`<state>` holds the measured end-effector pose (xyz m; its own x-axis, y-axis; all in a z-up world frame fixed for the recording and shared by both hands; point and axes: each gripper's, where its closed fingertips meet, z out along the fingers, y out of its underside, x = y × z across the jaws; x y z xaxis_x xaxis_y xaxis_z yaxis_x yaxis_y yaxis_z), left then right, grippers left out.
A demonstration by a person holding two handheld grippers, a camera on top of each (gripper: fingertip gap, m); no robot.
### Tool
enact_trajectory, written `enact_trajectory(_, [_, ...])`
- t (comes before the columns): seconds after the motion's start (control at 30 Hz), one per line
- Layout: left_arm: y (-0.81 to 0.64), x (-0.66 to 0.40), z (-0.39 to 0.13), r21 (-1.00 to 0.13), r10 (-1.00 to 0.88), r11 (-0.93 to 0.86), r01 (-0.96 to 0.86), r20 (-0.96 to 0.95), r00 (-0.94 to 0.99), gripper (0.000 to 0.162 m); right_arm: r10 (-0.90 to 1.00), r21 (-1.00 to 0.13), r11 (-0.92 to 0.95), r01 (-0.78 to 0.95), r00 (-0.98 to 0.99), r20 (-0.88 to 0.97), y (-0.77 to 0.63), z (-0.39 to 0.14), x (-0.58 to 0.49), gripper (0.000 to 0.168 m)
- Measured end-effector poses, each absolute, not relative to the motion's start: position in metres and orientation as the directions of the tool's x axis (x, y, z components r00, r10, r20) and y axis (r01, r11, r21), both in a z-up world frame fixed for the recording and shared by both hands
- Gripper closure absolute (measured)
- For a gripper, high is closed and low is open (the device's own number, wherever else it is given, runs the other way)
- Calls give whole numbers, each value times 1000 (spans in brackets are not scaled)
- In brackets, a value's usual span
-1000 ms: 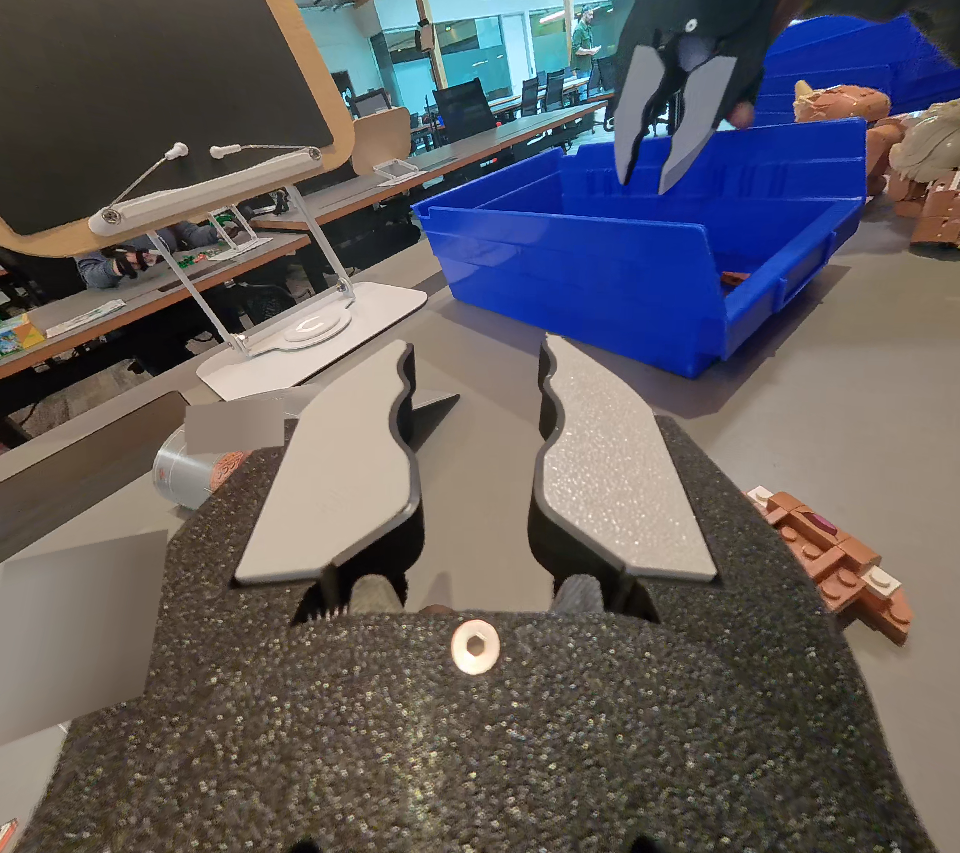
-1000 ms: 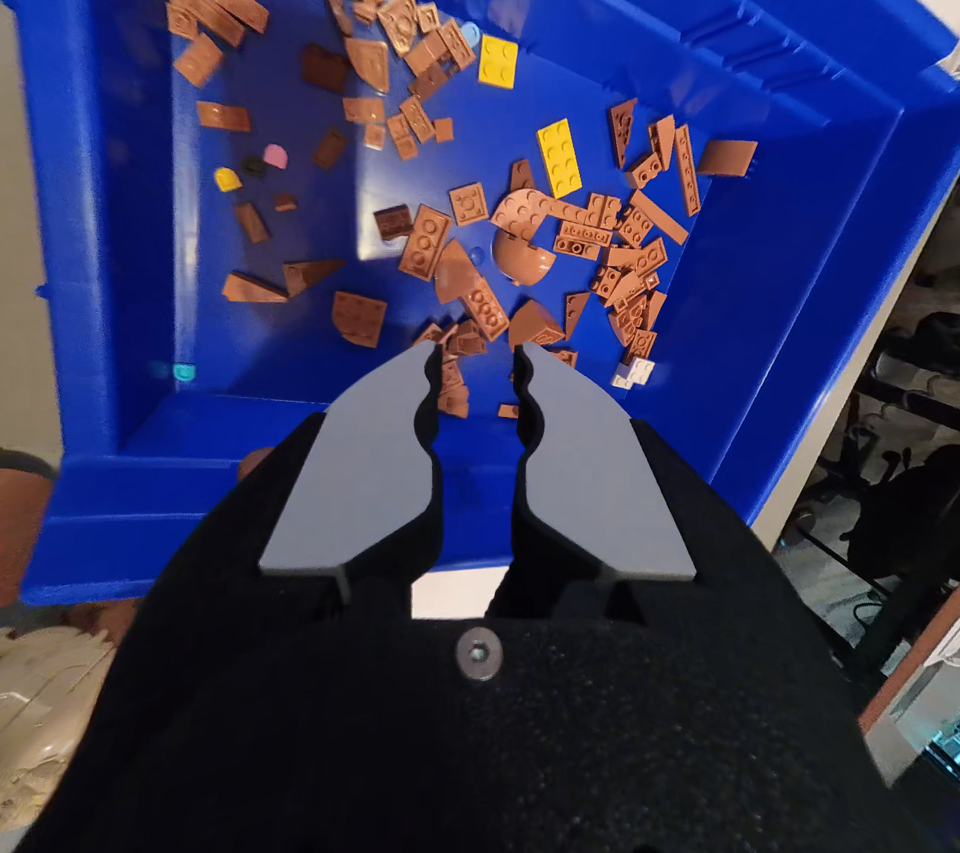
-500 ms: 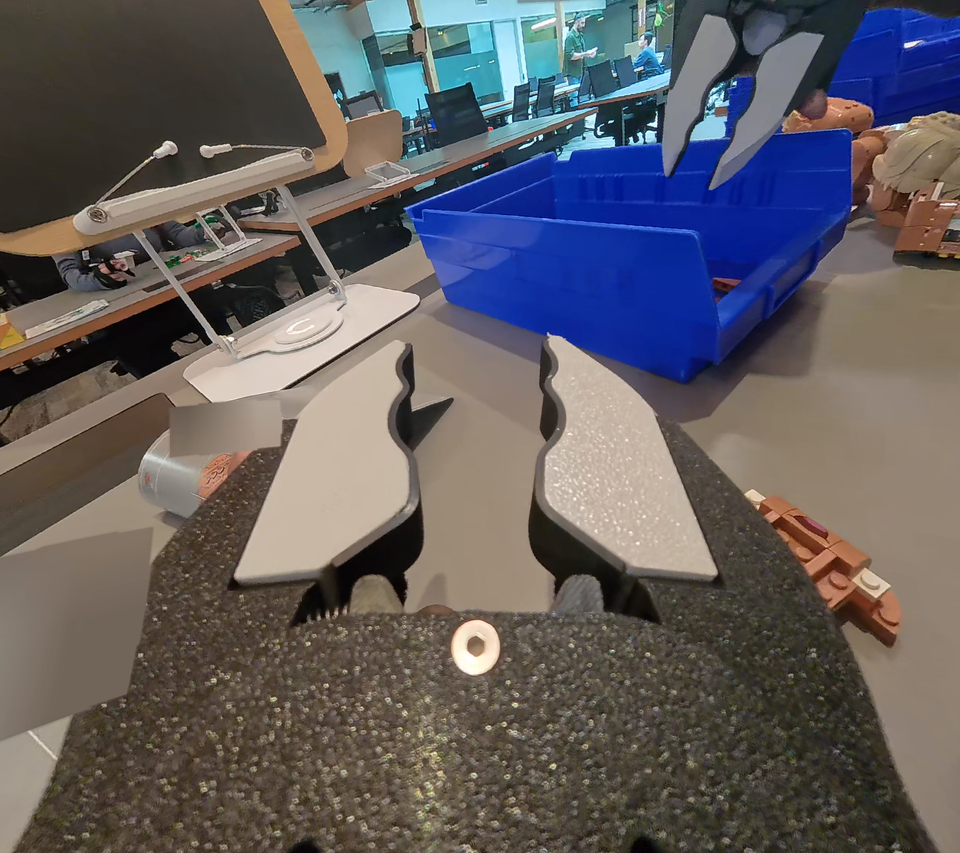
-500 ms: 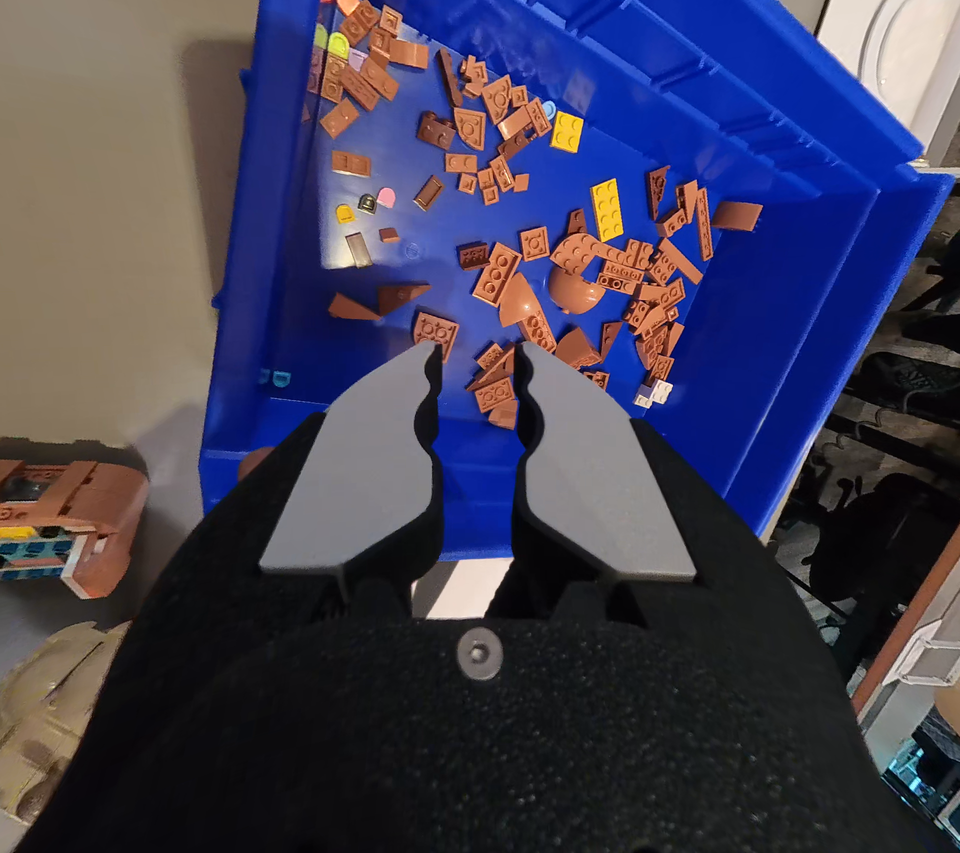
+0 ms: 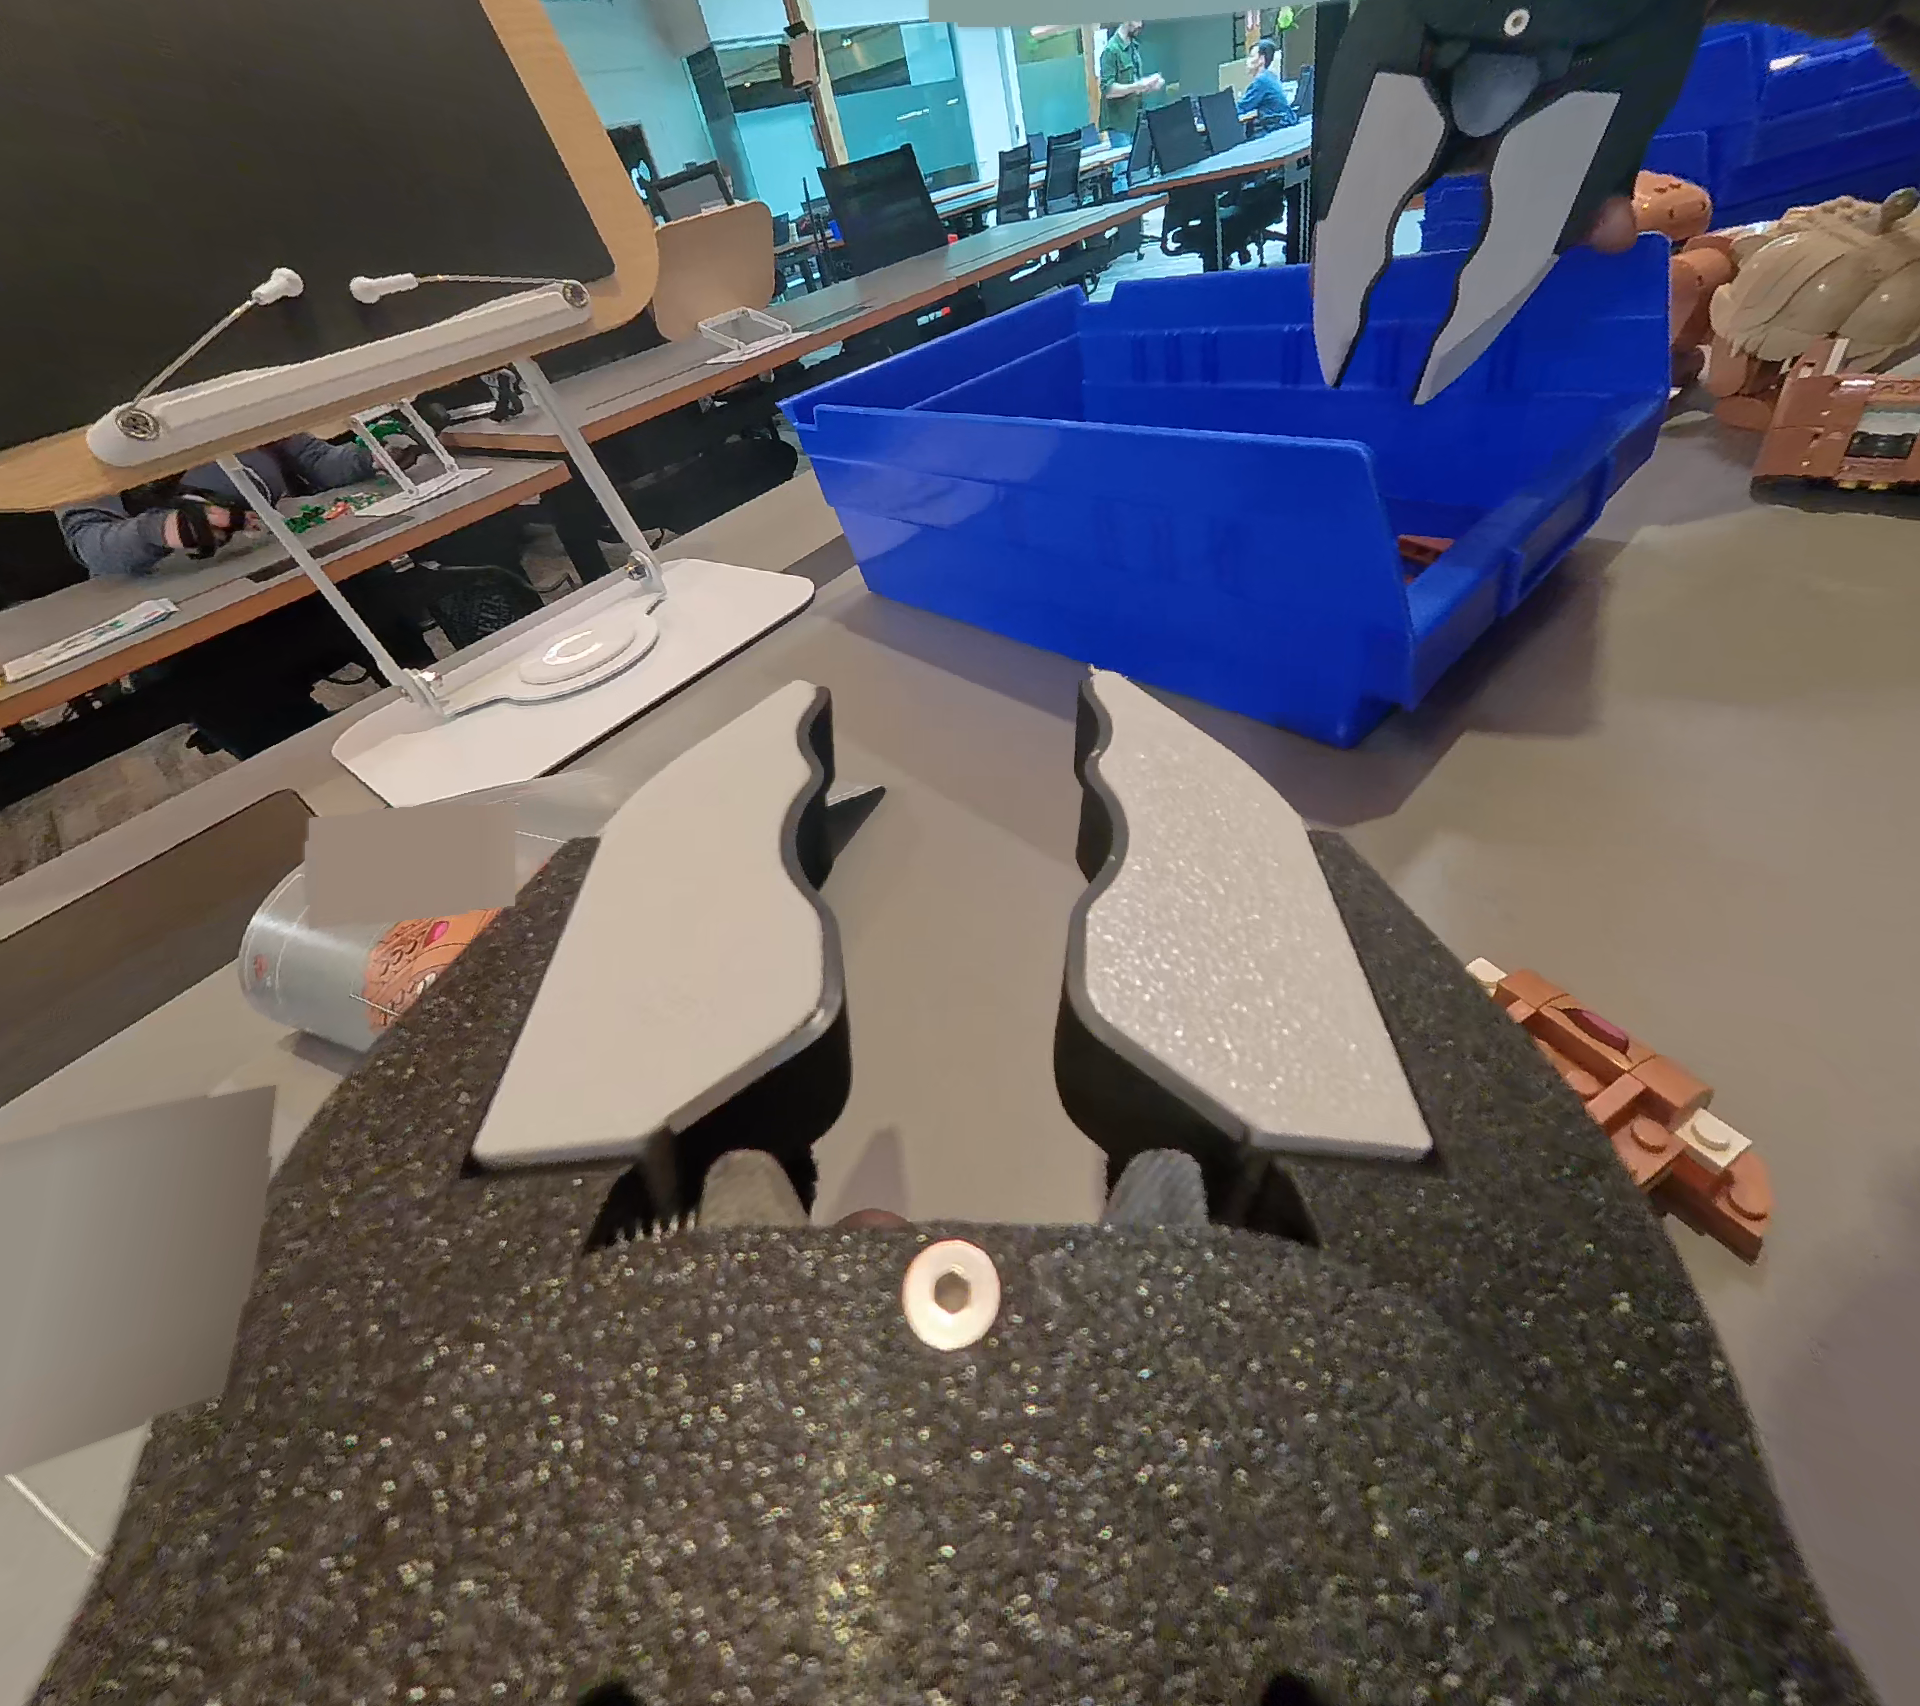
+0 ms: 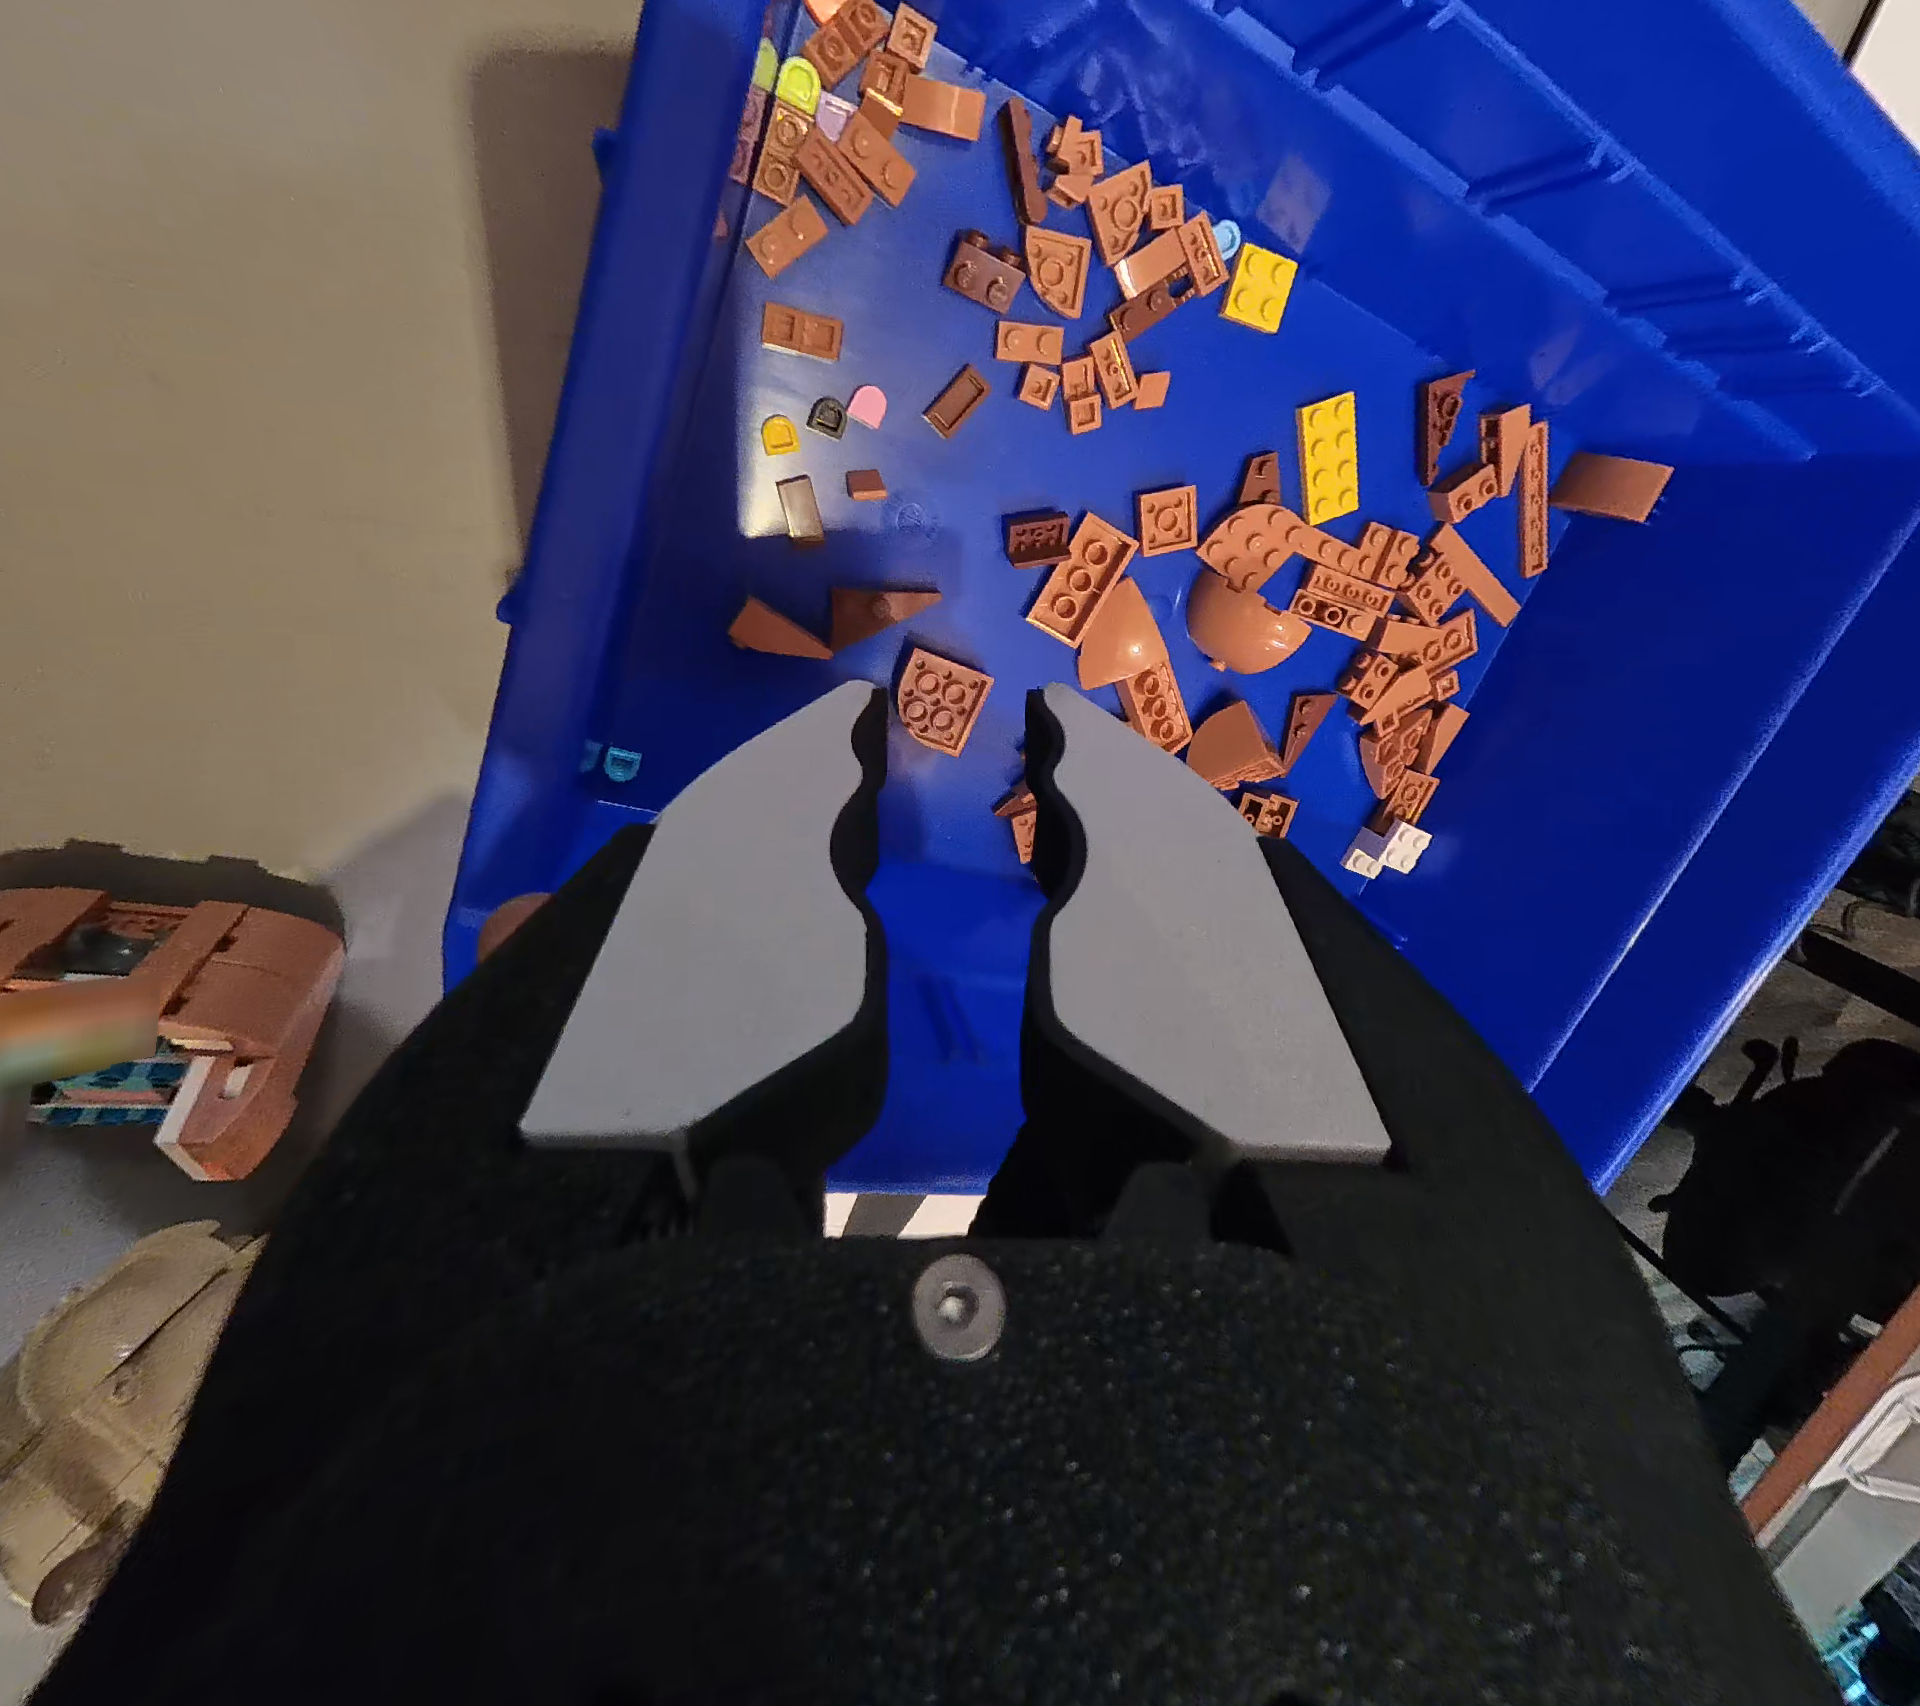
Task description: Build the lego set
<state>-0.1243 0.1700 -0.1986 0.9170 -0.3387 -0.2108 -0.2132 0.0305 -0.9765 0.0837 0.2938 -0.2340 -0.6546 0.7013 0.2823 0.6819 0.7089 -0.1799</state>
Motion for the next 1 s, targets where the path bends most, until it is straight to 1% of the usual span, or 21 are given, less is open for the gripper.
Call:
enact_trajectory(0.13, [169, -123, -200, -976, -351, 33, -216, -214, 912, 124, 700, -173, 709, 684, -650, 296, 294, -233, 86, 143])
enact_trajectory(0.17, [169, -122, -200, -976, -356, 35, -217, -215, 909, 128, 700, -172, 708, 685, -647, 303, 294, -232, 88, 143])
enact_trajectory(0.37, [165, -115, -200, -974, -414, 53, -221, -223, 883, 161, 693, -186, 708, 682, -617, 373, 292, -220, 96, 145])
enact_trajectory(0.6, [165, -109, -205, -969, -452, 43, -242, -235, 860, 162, 682, -224, 716, 661, -594, 426, 290, -214, 92, 150])
enact_trajectory(0.67, [165, -108, -207, -966, -454, 41, -255, -246, 857, 162, 678, -220, 719, 659, -596, 430, 293, -215, 91, 151])
enact_trajectory(0.77, [167, -108, -207, -964, -442, 44, -262, -254, 860, 162, 668, -172, 721, 671, -608, 429, 304, -220, 91, 151])
enact_trajectory(0.83, [167, -109, -206, -966, -440, 44, -255, -248, 863, 162, 631, -103, 739, 665, -632, 449, 319, -222, 88, 150])
enact_trajectory(0.9, [167, -110, -205, -967, -434, 48, -248, -244, 867, 162, 592, -47, 769, 638, -681, 430, 330, -226, 84, 148])
enact_trajectory(1.0, [166, -111, -204, -968, -428, 51, -244, -242, 871, 162, 546, -33, 821, 570, -765, 342, 338, -238, 76, 148])
